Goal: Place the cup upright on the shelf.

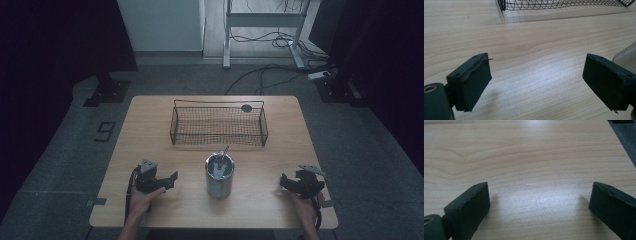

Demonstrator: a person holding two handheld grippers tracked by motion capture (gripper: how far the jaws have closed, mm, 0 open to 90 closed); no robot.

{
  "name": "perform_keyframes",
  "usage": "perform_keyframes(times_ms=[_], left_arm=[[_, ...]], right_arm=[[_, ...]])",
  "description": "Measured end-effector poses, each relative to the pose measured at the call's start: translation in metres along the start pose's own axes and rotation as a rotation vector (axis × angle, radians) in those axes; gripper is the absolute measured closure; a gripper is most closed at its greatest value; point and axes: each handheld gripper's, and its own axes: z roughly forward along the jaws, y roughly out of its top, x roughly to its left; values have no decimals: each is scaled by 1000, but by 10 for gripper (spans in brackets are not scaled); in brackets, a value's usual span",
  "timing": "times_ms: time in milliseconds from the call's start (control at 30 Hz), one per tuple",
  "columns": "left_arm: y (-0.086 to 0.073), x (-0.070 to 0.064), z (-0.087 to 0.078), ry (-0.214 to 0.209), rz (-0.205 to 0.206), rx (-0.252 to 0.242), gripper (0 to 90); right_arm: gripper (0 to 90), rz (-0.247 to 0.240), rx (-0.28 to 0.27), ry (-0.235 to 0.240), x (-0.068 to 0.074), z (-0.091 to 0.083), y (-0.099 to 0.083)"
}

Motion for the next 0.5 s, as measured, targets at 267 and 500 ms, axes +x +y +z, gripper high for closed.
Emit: perform_keyframes(times_ms=[267, 500], left_arm=[[-2, 6, -1, 3, -3, 4, 71], [-3, 6, 1, 0, 9, 11, 72]], right_arm=[[22, -21, 2, 19, -1, -2, -2], [19, -26, 3, 25, -1, -3, -3]])
